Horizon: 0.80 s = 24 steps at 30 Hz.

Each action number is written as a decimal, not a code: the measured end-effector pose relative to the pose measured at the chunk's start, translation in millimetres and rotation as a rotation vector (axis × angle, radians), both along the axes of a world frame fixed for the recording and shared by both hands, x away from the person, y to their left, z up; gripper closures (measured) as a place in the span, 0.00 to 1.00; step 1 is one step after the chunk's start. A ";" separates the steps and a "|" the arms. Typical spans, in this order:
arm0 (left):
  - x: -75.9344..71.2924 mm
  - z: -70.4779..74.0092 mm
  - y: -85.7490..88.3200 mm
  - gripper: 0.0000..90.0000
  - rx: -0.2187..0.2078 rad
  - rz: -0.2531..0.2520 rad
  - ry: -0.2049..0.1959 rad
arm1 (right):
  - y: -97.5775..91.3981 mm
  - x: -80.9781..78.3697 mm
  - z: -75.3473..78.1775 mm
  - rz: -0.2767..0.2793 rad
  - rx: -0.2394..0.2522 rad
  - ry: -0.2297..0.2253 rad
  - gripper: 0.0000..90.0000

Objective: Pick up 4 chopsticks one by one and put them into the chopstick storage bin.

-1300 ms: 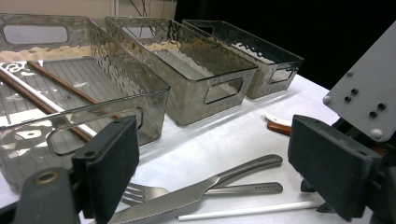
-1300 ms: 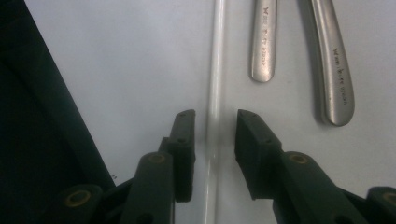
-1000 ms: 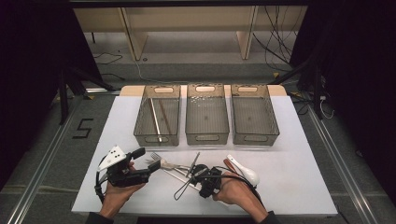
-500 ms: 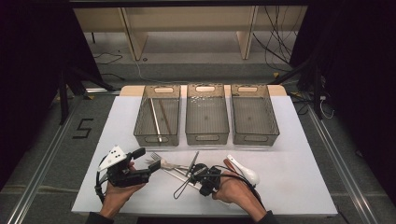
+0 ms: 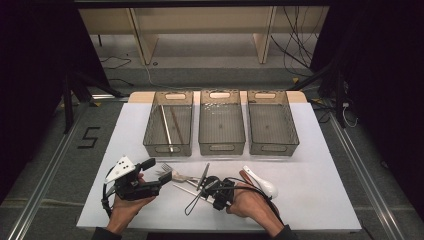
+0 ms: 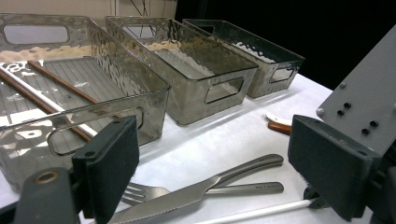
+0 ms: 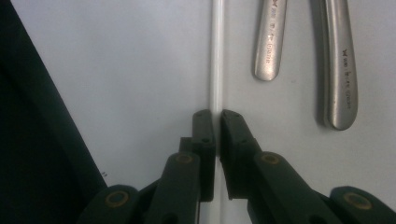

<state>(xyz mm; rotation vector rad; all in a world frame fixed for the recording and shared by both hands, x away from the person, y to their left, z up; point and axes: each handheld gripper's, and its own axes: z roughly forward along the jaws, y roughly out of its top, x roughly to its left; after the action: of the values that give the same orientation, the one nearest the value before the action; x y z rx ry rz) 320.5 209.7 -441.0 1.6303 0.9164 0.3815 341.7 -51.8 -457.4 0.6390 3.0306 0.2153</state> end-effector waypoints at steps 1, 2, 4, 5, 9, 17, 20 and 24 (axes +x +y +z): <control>0.1 0.0 0.1 0.18 -0.003 0.001 0.000 | -0.2 -0.6 0.4 0.000 0.000 0.003 0.95; 0.1 0.0 0.3 0.18 -0.003 0.002 0.000 | -0.6 -1.0 0.7 0.010 0.004 0.009 0.95; 0.2 -0.1 0.7 0.18 -0.001 0.002 0.000 | -1.5 -1.4 3.0 0.013 0.018 0.016 0.95; 0.1 0.0 0.7 0.18 -0.001 0.002 0.000 | -2.2 -1.1 3.9 0.015 0.023 0.014 0.95; 0.0 0.1 0.9 0.18 0.000 0.004 -0.001 | -7.4 1.2 11.5 0.016 0.050 0.010 0.95; -0.7 0.7 1.3 0.18 -0.009 0.010 -0.009 | -18.7 10.9 32.2 -0.018 0.153 -0.014 0.95; -0.6 0.6 1.4 0.18 -0.004 0.009 -0.009 | -20.3 17.2 41.1 -0.053 0.182 -0.036 0.95; -0.6 0.6 1.6 0.18 -0.006 0.009 -0.010 | -18.8 30.0 52.3 -0.088 0.235 -0.062 0.95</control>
<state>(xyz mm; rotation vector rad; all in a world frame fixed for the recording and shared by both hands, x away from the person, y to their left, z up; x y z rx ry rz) 319.9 211.3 -440.4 1.6184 0.9168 0.3927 371.7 -70.5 -405.1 0.7620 2.9342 0.5831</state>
